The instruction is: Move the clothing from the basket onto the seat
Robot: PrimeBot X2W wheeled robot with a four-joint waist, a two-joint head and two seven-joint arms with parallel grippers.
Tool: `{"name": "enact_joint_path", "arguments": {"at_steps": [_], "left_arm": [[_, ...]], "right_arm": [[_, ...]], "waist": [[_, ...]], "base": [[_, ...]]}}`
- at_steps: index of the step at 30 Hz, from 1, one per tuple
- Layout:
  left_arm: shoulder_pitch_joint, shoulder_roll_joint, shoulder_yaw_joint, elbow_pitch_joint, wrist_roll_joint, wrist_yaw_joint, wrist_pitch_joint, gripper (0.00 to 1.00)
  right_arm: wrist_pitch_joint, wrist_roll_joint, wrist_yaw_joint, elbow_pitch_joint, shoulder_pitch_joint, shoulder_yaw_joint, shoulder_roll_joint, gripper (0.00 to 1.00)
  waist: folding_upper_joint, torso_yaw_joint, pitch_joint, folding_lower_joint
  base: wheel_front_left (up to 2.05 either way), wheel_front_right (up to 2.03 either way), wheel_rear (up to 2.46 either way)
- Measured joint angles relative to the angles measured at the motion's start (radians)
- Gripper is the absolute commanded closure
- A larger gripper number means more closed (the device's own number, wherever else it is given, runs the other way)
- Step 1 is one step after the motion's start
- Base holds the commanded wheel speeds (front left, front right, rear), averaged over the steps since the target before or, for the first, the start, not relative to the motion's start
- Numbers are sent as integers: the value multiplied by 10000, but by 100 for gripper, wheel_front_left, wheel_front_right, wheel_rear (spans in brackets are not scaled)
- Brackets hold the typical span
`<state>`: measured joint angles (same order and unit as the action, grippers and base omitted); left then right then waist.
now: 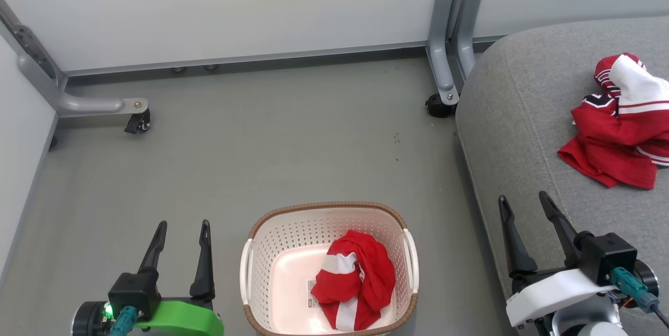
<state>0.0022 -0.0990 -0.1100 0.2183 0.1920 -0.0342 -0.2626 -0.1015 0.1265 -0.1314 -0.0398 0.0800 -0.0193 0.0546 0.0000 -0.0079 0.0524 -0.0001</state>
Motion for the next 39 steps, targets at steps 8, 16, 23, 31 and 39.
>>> {"name": "enact_joint_path", "arguments": {"at_steps": [8,16,23,31,39], "left_arm": [[38,90,142,159,-102,-96,0,0],[35,167,255,226,-178,-167,2,0],[5,219,305,249,-291,-192,2,0],[-652,278,35,222,-556,-380,0,0],[-2220,441,-1200,1141,-715,-662,2,0]], "right_arm": [[48,-25,0,-63,35,-119,-19,0],[50,-59,0,-111,35,-121,-25,0],[84,-67,0,-148,32,-88,-27,0],[123,-58,0,-307,-128,-58,-29,0],[69,-54,0,-466,-842,8,182,0]], "waist": [[0,36,-78,0],[0,53,-67,0],[0,86,-14,0],[0,80,280,0],[0,-57,1021,0]], "base": [[0,0,0],[0,0,0],[0,0,0],[0,0,0],[0,0,0]]}}
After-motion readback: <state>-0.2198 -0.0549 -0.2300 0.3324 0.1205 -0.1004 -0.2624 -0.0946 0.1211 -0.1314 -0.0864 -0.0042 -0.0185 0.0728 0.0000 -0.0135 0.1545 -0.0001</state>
